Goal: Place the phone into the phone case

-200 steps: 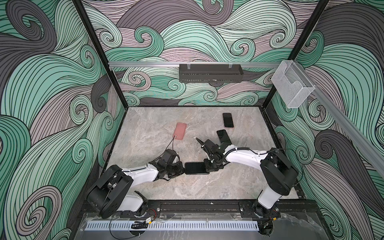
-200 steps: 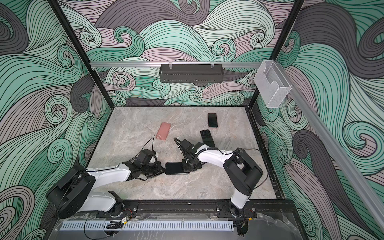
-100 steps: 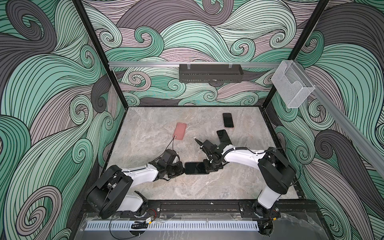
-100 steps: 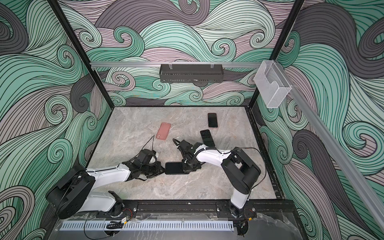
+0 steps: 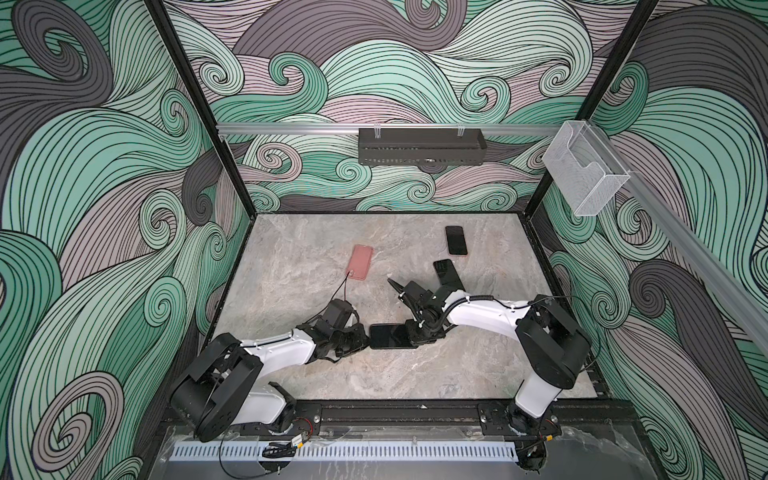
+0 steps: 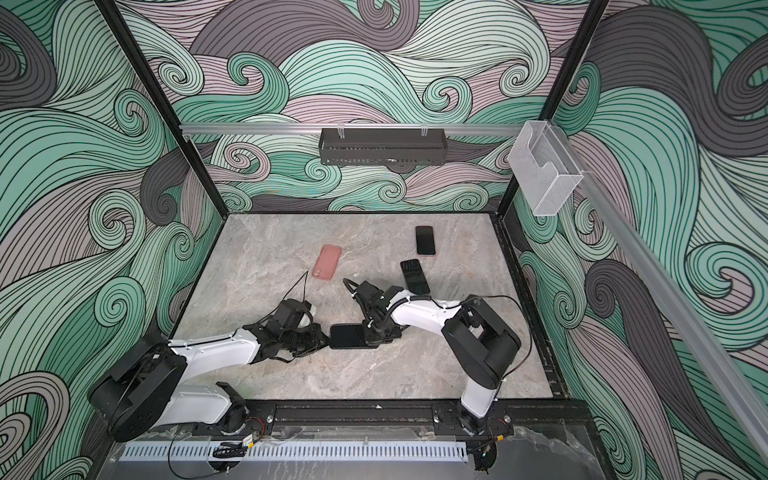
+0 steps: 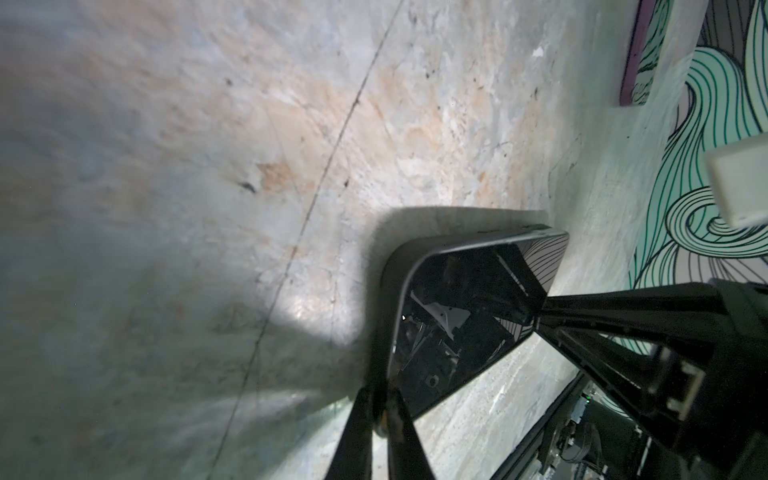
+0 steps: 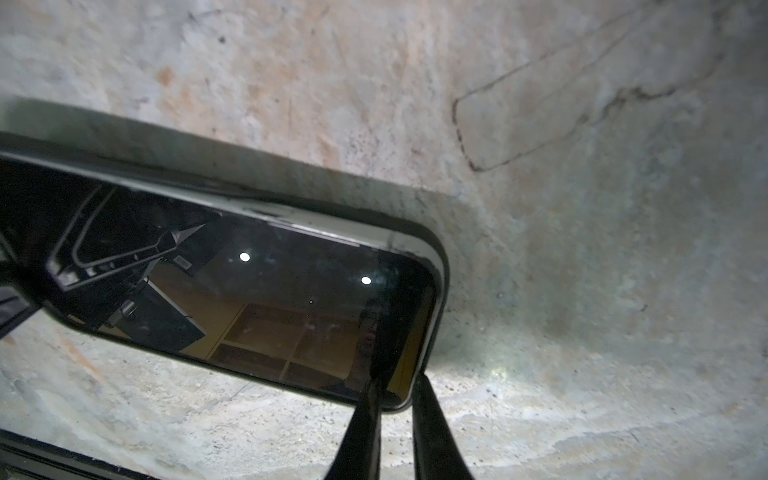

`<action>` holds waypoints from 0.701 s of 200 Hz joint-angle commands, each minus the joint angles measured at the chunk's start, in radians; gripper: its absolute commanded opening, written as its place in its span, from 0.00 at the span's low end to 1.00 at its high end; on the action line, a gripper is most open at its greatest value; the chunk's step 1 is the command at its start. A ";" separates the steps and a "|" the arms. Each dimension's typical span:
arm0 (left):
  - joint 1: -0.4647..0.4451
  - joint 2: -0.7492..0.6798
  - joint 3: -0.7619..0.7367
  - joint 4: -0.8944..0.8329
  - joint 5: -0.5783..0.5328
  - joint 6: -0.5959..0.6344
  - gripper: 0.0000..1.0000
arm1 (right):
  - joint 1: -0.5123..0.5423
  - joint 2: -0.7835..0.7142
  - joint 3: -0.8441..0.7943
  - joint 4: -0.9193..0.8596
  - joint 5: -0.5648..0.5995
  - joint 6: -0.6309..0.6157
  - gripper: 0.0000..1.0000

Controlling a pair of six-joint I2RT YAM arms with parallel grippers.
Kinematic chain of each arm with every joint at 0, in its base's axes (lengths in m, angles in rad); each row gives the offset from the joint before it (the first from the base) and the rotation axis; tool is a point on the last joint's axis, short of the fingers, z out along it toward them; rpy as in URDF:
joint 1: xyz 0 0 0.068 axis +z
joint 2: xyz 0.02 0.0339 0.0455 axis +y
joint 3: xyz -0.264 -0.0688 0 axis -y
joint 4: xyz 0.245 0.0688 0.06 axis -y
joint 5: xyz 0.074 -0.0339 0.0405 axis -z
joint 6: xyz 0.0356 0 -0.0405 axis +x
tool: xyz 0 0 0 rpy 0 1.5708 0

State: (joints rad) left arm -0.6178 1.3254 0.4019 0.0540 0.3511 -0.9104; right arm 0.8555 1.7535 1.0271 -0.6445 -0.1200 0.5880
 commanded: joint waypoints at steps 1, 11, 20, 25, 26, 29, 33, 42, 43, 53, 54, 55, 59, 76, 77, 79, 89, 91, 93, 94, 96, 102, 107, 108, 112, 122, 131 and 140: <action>-0.007 -0.034 0.014 -0.075 -0.022 0.017 0.17 | 0.059 0.102 -0.067 0.130 -0.104 -0.010 0.19; -0.003 -0.044 0.023 -0.093 -0.027 0.025 0.17 | 0.055 0.073 -0.054 0.113 -0.098 -0.013 0.20; 0.002 -0.052 0.033 -0.108 -0.031 0.032 0.18 | 0.049 0.050 -0.040 0.099 -0.092 -0.018 0.21; 0.004 -0.055 0.038 -0.115 -0.033 0.037 0.18 | 0.045 0.039 -0.034 0.088 -0.089 -0.020 0.21; 0.005 -0.055 0.039 -0.117 -0.033 0.037 0.18 | 0.044 0.037 -0.032 0.087 -0.090 -0.021 0.21; 0.007 -0.057 0.044 -0.122 -0.034 0.041 0.18 | 0.041 0.031 -0.027 0.081 -0.087 -0.023 0.21; 0.009 -0.059 0.049 -0.129 -0.035 0.045 0.19 | 0.037 0.023 -0.019 0.073 -0.086 -0.025 0.22; 0.014 -0.061 0.063 -0.145 -0.035 0.056 0.19 | 0.029 0.005 -0.006 0.058 -0.086 -0.031 0.22; 0.015 -0.061 0.064 -0.147 -0.035 0.058 0.20 | 0.028 0.005 -0.005 0.056 -0.086 -0.032 0.22; 0.021 -0.061 0.077 -0.163 -0.037 0.069 0.21 | 0.017 -0.014 0.010 0.042 -0.085 -0.037 0.23; 0.022 -0.062 0.079 -0.164 -0.037 0.069 0.21 | 0.016 -0.016 0.010 0.040 -0.085 -0.038 0.24; 0.022 -0.063 0.080 -0.165 -0.037 0.069 0.21 | 0.014 -0.019 0.011 0.039 -0.085 -0.038 0.24; 0.025 -0.063 0.084 -0.170 -0.038 0.073 0.21 | 0.010 -0.025 0.016 0.035 -0.085 -0.041 0.24; 0.037 -0.063 0.097 -0.183 -0.039 0.085 0.24 | -0.011 -0.047 0.031 0.019 -0.093 -0.050 0.28; 0.037 -0.063 0.098 -0.184 -0.040 0.086 0.24 | -0.012 -0.049 0.032 0.018 -0.093 -0.051 0.28; 0.039 -0.063 0.099 -0.186 -0.041 0.086 0.24 | -0.015 -0.051 0.033 0.017 -0.096 -0.052 0.28; 0.047 -0.064 0.106 -0.198 -0.047 0.091 0.24 | -0.027 -0.063 0.037 0.015 -0.099 -0.056 0.31; 0.048 -0.064 0.108 -0.200 -0.050 0.092 0.24 | -0.031 -0.065 0.036 0.014 -0.101 -0.057 0.31; 0.049 -0.065 0.109 -0.203 -0.052 0.093 0.25 | -0.032 -0.067 0.038 0.015 -0.103 -0.058 0.31; 0.050 -0.065 0.110 -0.205 -0.054 0.094 0.25 | -0.033 -0.068 0.038 0.015 -0.103 -0.058 0.32; 0.051 -0.065 0.112 -0.208 -0.056 0.095 0.25 | -0.037 -0.070 0.039 0.015 -0.104 -0.059 0.32; 0.055 -0.065 0.119 -0.221 -0.062 0.101 0.25 | -0.043 -0.073 0.038 0.016 -0.104 -0.061 0.32; 0.057 -0.064 0.127 -0.233 -0.072 0.108 0.25 | -0.049 -0.076 0.039 0.015 -0.104 -0.062 0.32; 0.058 -0.063 0.129 -0.236 -0.073 0.110 0.25 | -0.049 -0.076 0.040 0.015 -0.104 -0.064 0.32; 0.060 -0.063 0.135 -0.246 -0.080 0.116 0.25 | -0.054 -0.077 0.042 0.015 -0.102 -0.064 0.32; 0.064 -0.060 0.149 -0.270 -0.097 0.133 0.25 | -0.063 -0.077 0.046 0.015 -0.095 -0.069 0.31; 0.067 -0.053 0.166 -0.293 -0.114 0.151 0.25 | -0.070 -0.074 0.051 0.016 -0.090 -0.073 0.30; 0.069 -0.045 0.181 -0.313 -0.127 0.172 0.25 | -0.078 -0.069 0.054 0.017 -0.082 -0.077 0.29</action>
State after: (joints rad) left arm -0.5602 1.2785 0.5224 -0.1684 0.2832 -0.8116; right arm 0.7952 1.6924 1.0550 -0.6163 -0.2096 0.5274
